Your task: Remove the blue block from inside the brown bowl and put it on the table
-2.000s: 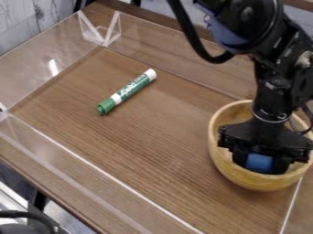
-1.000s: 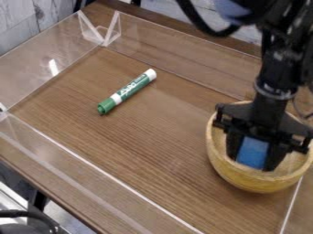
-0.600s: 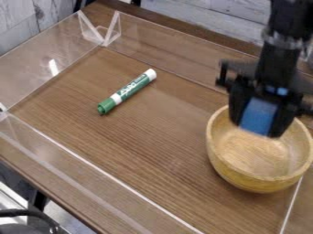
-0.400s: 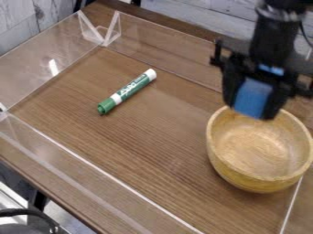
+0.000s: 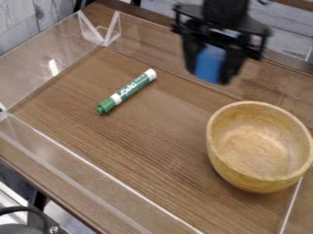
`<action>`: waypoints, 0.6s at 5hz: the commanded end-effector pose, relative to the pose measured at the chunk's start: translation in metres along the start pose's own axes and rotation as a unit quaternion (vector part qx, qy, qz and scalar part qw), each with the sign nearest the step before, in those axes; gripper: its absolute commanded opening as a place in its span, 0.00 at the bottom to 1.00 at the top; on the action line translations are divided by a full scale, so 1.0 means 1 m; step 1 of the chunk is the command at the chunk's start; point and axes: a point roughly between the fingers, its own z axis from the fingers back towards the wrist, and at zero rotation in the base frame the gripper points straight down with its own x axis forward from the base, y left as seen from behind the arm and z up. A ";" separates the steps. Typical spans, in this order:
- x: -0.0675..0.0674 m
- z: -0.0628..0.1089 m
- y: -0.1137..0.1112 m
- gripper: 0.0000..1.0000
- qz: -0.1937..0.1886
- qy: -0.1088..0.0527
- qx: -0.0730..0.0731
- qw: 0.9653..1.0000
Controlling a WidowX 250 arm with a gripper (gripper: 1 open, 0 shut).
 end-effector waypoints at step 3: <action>-0.006 0.003 -0.007 0.00 -0.021 -0.035 0.000 0.999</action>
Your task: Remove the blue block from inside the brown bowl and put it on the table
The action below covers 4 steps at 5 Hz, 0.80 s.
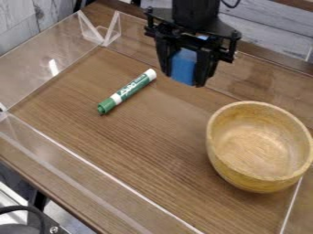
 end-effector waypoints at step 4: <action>-0.021 -0.013 0.021 0.00 0.013 -0.033 0.010 0.999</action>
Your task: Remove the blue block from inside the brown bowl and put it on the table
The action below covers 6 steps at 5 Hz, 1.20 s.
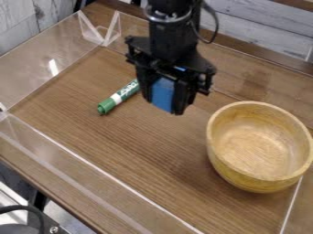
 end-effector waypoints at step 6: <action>0.001 -0.043 0.032 0.00 0.008 -0.027 0.002 1.000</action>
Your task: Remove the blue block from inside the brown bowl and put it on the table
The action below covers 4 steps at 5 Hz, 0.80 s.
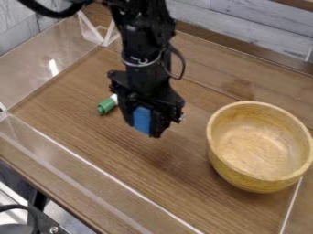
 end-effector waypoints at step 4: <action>0.003 -0.005 0.011 1.00 -0.003 -0.025 -0.011 1.000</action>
